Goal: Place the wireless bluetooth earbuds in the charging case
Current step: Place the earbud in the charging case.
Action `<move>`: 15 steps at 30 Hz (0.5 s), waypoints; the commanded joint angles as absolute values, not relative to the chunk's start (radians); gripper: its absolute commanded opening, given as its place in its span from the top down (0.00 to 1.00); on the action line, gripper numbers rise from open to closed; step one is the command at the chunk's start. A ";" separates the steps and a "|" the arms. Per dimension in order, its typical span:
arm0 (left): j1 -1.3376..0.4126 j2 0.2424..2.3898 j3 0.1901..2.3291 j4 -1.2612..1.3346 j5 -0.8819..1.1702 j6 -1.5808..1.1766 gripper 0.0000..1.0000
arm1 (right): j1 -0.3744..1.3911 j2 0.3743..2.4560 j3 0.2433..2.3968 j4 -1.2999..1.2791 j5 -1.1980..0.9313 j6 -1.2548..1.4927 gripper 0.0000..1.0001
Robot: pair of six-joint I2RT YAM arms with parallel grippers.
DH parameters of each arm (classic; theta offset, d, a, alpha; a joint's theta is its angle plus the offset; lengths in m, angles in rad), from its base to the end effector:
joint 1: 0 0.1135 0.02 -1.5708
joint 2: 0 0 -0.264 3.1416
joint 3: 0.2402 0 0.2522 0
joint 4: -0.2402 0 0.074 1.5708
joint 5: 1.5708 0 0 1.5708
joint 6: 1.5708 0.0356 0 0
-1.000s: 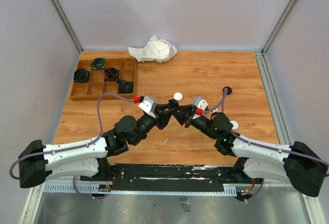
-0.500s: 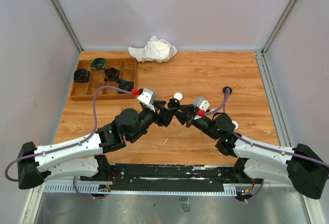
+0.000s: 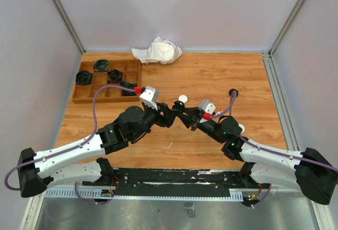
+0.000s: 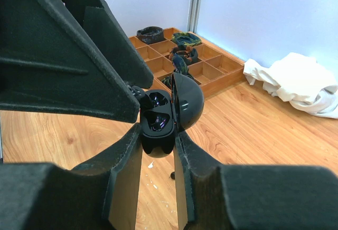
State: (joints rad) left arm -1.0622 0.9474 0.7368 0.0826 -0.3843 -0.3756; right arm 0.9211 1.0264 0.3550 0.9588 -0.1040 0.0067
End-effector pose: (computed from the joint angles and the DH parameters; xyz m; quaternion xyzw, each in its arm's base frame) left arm 0.1208 -0.1892 0.3216 0.1293 0.7365 -0.3190 0.5823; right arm 0.1285 0.1753 0.2649 -0.3012 0.5180 0.3858 0.7015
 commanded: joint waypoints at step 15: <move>-0.950 0.917 0.756 0.030 -0.331 -0.429 0.36 | 0.937 1.003 0.357 0.976 -0.109 0.000 0.78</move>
